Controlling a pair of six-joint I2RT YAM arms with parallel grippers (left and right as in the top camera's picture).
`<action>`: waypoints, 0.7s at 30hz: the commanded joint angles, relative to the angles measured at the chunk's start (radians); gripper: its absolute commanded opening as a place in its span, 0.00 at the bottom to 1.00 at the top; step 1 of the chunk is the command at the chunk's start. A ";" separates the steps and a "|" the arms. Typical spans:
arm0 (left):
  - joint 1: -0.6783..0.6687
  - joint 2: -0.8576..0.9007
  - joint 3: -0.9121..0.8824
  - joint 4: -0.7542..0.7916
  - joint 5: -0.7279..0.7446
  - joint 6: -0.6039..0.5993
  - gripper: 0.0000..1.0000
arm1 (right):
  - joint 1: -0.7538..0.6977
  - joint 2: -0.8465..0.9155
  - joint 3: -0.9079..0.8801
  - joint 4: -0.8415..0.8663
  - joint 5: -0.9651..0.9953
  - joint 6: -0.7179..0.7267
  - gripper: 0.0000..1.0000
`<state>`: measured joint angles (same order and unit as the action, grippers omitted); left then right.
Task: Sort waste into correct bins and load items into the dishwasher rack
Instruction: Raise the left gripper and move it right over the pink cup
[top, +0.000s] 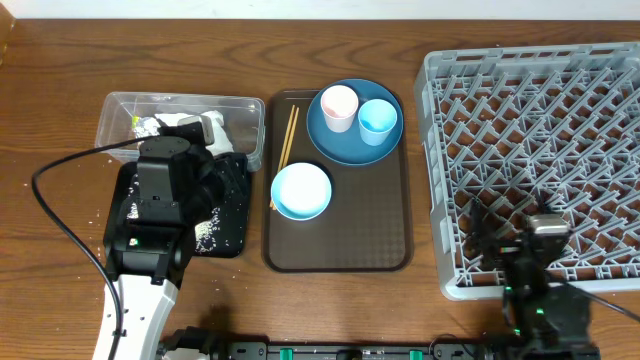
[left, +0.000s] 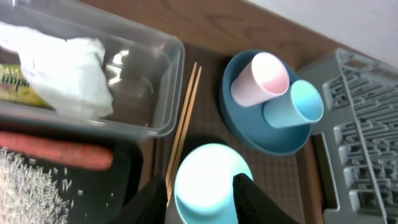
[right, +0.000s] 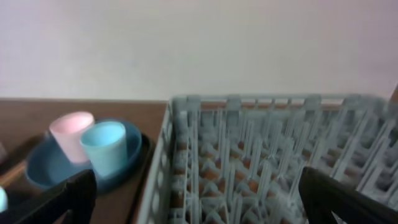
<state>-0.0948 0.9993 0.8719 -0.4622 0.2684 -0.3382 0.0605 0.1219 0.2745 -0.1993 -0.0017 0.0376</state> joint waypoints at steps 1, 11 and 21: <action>-0.003 0.002 0.010 0.038 0.037 0.028 0.36 | -0.007 0.119 0.198 -0.048 -0.008 0.010 0.99; -0.003 0.177 0.293 -0.049 0.196 0.031 0.35 | -0.007 0.646 0.813 -0.434 -0.279 0.011 0.99; -0.093 0.567 0.765 -0.327 0.183 0.106 0.36 | -0.008 0.785 0.895 -0.535 -0.500 0.010 0.99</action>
<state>-0.1505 1.4662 1.5444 -0.7673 0.4458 -0.2710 0.0605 0.8848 1.1530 -0.7094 -0.4587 0.0422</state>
